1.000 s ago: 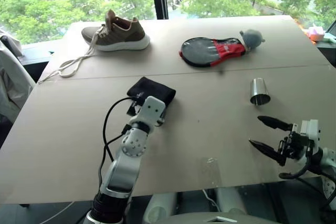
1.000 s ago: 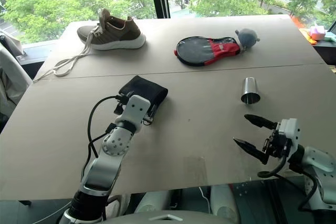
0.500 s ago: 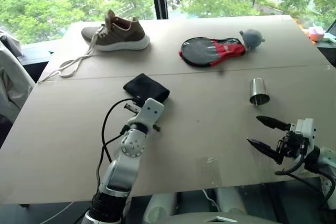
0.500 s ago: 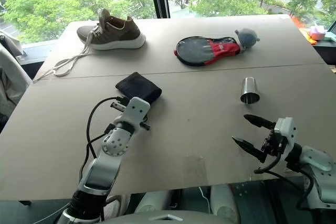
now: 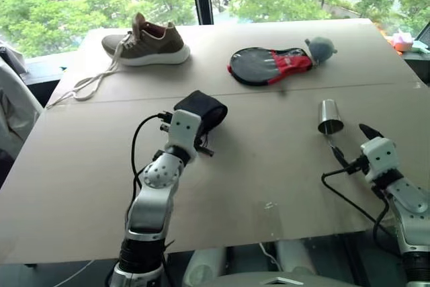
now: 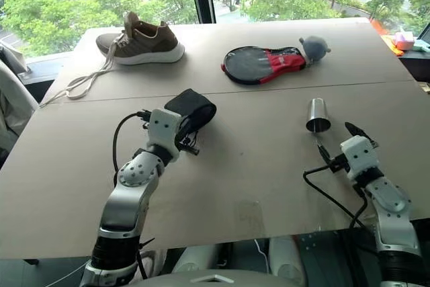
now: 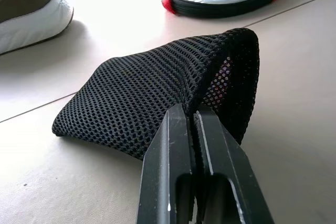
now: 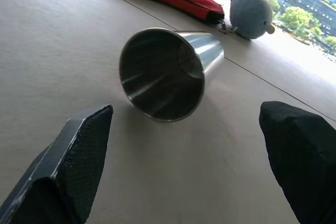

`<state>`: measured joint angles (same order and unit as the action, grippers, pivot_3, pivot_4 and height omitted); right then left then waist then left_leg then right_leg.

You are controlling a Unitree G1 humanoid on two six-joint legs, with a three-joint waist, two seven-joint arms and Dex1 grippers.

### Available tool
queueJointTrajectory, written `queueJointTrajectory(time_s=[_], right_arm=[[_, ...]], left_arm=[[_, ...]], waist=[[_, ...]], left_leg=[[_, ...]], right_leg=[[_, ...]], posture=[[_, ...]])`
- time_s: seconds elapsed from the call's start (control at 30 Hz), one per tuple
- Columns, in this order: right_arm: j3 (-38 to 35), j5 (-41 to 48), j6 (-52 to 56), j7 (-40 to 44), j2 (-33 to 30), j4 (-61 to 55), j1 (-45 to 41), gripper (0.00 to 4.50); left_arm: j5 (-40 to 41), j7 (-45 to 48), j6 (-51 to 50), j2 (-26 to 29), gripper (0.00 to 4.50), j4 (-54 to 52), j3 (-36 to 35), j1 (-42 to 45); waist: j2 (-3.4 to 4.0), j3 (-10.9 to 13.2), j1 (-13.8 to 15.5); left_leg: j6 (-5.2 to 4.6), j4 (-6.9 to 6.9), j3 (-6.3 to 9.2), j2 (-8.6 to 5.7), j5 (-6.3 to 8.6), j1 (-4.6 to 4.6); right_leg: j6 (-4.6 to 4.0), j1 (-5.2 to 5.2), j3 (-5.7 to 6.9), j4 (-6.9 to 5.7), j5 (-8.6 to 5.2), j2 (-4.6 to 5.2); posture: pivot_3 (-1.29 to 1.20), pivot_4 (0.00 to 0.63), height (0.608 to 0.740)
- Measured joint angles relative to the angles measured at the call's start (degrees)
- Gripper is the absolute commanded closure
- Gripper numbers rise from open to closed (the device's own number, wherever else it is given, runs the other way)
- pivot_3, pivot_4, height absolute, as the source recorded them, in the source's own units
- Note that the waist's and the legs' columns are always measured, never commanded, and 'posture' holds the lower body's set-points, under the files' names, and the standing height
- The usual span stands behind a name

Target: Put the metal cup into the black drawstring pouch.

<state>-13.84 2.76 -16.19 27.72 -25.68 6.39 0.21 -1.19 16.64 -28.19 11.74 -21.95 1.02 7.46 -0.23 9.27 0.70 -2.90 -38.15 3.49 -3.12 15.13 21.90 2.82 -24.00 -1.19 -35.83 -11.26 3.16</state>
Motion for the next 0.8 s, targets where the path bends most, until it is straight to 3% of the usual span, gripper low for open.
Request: queueJointTrajectory(time_s=[0.17,0.2,0.27,0.43,0.53,0.67,0.8], right_arm=[[0.0,3.1,5.4,-3.2,3.7,3.8,-7.0,0.00],[0.1,4.3,7.2,-3.3,4.5,3.8,-8.4,0.25],[0.3,5.8,10.6,-3.5,4.9,3.9,-10.6,0.95],[0.5,6.3,15.0,-4.8,5.1,4.8,-11.7,3.26],[0.5,6.3,15.6,-4.7,5.0,6.0,-11.7,4.38],[1.3,9.9,16.4,-0.7,4.7,3.5,-11.9,4.38],[7.2,20.0,21.7,9.8,5.1,-10.8,-13.1,4.38]], left_arm=[[3.9,2.9,0.0,0.4,4.45,-0.2,-0.4,0.1],[4.6,3.2,0.0,0.6,4.48,-0.3,-0.4,0.1],[5.5,3.5,0.0,0.7,4.50,-1.1,-0.4,0.1],[6.6,3.8,0.1,1.7,4.50,-2.1,-0.4,0.4],[6.8,5.7,2.2,4.8,4.50,-2.1,-0.3,0.6],[8.1,7.4,2.7,6.1,4.50,-1.9,-0.4,1.3],[8.8,8.6,2.6,6.9,4.50,-1.0,-0.4,4.3]], waist=[[0.00,0.0,0.0],[0.00,0.0,0.0],[0.00,0.0,0.0],[0.00,0.0,0.2],[0.02,0.0,0.0],[0.04,0.0,-0.1],[0.08,0.0,-0.7]], left_leg=[[-0.07,-0.01,0.01,0.03,0.03,-0.06],[-0.06,-0.01,0.02,0.03,0.02,-0.05],[-0.01,0.00,0.01,0.01,-0.01,-0.03],[0.01,0.01,0.06,-0.04,-0.01,0.01],[0.00,0.05,0.01,-0.03,-0.01,-0.02],[-0.15,0.06,0.02,0.00,0.08,-0.03],[-0.20,0.05,0.07,0.07,0.10,-0.05]], right_leg=[[-0.02,0.06,0.00,-0.04,0.01,-0.06],[-0.03,0.05,0.00,-0.03,0.01,-0.06],[-0.03,0.04,0.00,-0.02,0.01,-0.04],[-0.03,0.04,0.00,0.00,0.01,0.00],[-0.03,0.01,-0.02,0.00,0.01,-0.02],[-0.03,0.01,-0.01,-0.02,0.01,-0.05],[-0.02,0.01,0.05,-0.05,0.02,-0.13]], posture=[[0.00,0.150,0.740],[0.00,0.150,0.740],[0.00,0.150,0.740],[0.00,0.150,0.740],[0.00,0.150,0.740],[0.00,0.150,0.740],[0.00,0.150,0.740]])
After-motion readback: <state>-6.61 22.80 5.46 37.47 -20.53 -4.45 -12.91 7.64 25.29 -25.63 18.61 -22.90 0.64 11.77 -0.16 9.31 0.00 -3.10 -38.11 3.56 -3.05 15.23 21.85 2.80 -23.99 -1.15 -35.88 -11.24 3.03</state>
